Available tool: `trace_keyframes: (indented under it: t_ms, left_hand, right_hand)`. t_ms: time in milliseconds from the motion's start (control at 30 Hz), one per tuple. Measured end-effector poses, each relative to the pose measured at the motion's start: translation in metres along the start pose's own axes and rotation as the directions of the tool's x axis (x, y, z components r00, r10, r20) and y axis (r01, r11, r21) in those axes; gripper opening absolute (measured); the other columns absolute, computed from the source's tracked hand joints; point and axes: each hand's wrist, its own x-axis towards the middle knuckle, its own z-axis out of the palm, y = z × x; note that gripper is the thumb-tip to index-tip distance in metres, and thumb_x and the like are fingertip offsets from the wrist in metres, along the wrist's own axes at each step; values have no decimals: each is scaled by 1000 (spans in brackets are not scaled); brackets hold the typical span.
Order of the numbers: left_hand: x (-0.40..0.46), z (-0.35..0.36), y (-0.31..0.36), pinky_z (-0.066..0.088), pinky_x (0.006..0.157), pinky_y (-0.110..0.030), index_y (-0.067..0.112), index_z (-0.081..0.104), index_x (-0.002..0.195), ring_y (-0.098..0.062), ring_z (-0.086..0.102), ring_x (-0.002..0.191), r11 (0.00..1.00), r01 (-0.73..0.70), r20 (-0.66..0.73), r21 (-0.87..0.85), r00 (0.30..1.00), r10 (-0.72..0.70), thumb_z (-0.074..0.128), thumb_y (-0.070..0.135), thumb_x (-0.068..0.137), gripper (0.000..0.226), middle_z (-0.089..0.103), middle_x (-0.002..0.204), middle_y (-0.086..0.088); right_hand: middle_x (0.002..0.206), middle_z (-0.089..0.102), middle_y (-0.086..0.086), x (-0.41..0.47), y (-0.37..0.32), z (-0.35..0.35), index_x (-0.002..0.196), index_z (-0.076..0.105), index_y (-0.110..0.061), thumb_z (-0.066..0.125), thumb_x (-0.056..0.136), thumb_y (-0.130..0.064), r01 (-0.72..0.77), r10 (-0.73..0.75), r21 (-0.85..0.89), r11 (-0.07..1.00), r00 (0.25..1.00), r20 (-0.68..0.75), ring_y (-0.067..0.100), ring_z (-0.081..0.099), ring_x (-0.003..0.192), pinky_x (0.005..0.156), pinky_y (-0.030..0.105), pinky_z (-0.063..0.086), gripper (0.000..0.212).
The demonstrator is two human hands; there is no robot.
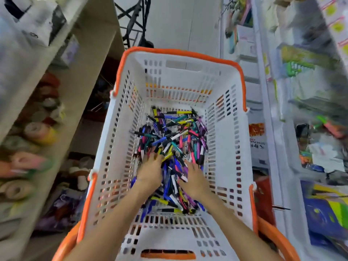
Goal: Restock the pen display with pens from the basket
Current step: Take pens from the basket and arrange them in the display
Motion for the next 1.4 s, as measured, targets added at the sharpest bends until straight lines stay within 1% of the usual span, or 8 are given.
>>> trace_keyframes:
  t_ms: [167,433,667,800,900,1133,1233,1400]
  left_hand:
    - [7,11,-13,54,77,-35,19,57,109,-23,66,90,985,113,-62,128,992,-105,57,12,93,18,68,100,-3]
    - [6,13,-30,53,73,-34,16,51,114,-20,62,90,985,145,-177,-90,971,-159,72,44,80,49,61,105,-1]
    - [12,17,-18,43,62,-31,10,47,120,-23,60,81,996,88,-101,8,991,-87,62,39,89,45,57,91,-3]
    - [21,14,-28,44,60,-30,10,47,119,-20,56,71,983,141,42,-118,990,-137,54,34,95,34,60,86,-5]
    - [30,6,-32,42,70,-29,9,49,119,-23,55,84,930,204,226,-304,964,-138,50,27,97,28,59,97,-9]
    - [26,-26,-28,51,83,-34,0,58,105,-21,61,87,479,344,406,-808,913,30,49,15,98,19,64,96,-10]
    - [14,-44,-22,50,73,-28,7,62,95,-15,57,71,191,343,382,-920,894,235,45,12,99,18,62,80,-5]
    - [10,-46,-13,50,70,-27,7,57,94,-15,49,67,105,302,319,-948,907,274,48,12,96,11,56,68,2]
  right_hand:
    - [158,6,10,11,9,21,152,-4,-15,56,84,-61,25,-30,-238,971,999,-19,27,12,145,113,40,30,102]
    - [148,27,14,28,-6,29,145,21,-4,52,79,-71,38,-67,-362,931,995,-69,30,23,137,113,40,24,99]
    - [135,42,12,30,-11,41,138,26,-5,54,89,-49,-13,11,-105,994,1000,-21,29,39,125,98,41,41,71]
    - [85,55,5,30,-10,31,145,18,-6,55,93,-34,-82,76,93,992,995,63,17,55,66,58,31,47,70]
    - [110,59,12,33,-12,22,149,15,-10,52,95,-25,-117,80,200,973,980,184,24,63,89,78,38,51,67]
    - [144,39,5,39,-26,-12,148,22,-11,54,94,-22,-296,91,479,826,909,406,24,42,124,105,40,33,63]
    - [123,58,11,40,-27,-20,132,45,-8,55,92,-14,-307,67,629,714,924,375,23,57,102,92,36,45,41]
    - [102,70,6,38,-25,-34,111,63,-9,46,93,-2,-215,-58,871,442,962,267,12,63,90,73,25,49,25]
